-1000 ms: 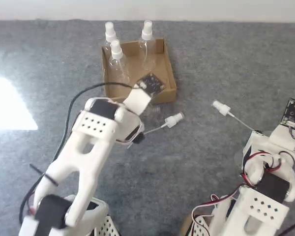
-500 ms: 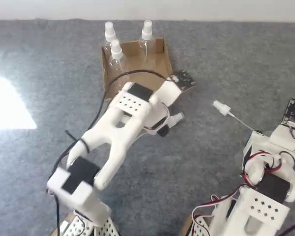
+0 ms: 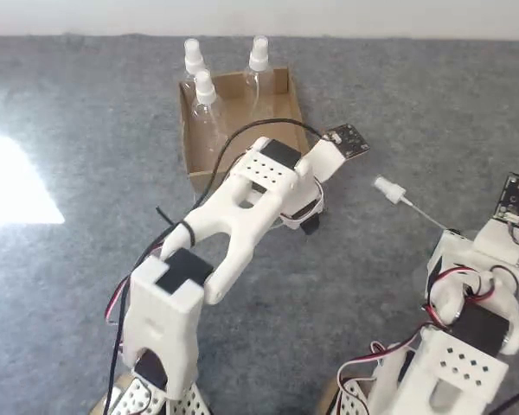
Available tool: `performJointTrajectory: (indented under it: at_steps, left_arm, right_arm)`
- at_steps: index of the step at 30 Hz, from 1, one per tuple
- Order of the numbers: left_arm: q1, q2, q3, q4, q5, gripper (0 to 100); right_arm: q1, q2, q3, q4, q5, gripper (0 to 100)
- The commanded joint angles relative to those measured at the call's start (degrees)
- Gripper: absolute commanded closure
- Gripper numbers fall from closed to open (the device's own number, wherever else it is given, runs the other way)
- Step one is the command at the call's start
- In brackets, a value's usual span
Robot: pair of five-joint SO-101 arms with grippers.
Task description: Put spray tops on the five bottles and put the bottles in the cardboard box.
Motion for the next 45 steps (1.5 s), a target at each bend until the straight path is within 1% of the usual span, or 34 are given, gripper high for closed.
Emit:
performJointTrajectory:
  at_steps: [1,3,7,9,18,26,32,34,38,41,45]
  left_arm:
    - [-0.1,3.7,-7.6,-0.4,0.5,77]
    - [-0.3,5.8,-9.2,-0.4,0.5,79]
    - [0.6,8.5,-10.5,-0.4,0.3,88]
    - [1.5,9.2,-10.6,-0.3,0.2,90]
    - [5.5,9.4,-11.5,8.0,0.1,98]
    - [5.8,9.4,-13.8,18.3,0.0,98]
    - [5.8,9.4,-13.8,23.4,0.0,98]
    - [5.8,9.6,-13.7,23.9,-0.1,98]
    - [5.8,11.0,-13.1,23.7,-3.7,98]
    - [5.9,14.2,-13.1,23.7,-4.7,98]
    - [6.0,19.4,-13.5,23.8,-5.1,91]
  right_arm:
    - [-0.6,-1.2,-0.6,-1.1,-0.2,85.1]
    - [-0.6,-1.2,-0.6,-1.1,-0.2,85.1]
    - [-0.6,-1.2,-0.6,-1.1,-0.2,85.1]
    - [-0.6,-1.2,-0.6,-1.1,-0.2,85.1]
    - [-0.4,-1.2,-0.6,-1.1,-0.2,85.1]
    - [-0.3,-1.3,-0.6,-1.1,-0.2,85.1]
    - [-0.3,-1.3,-0.6,-1.1,-0.2,85.1]
    - [-0.3,-1.3,-0.6,-1.1,-0.2,85.1]
    - [-0.3,-1.3,-0.6,-1.1,-0.2,85.1]
    - [-0.3,-1.3,-0.6,-1.0,-0.2,85.1]
    - [-0.3,-1.3,-0.6,-1.0,-0.2,85.1]
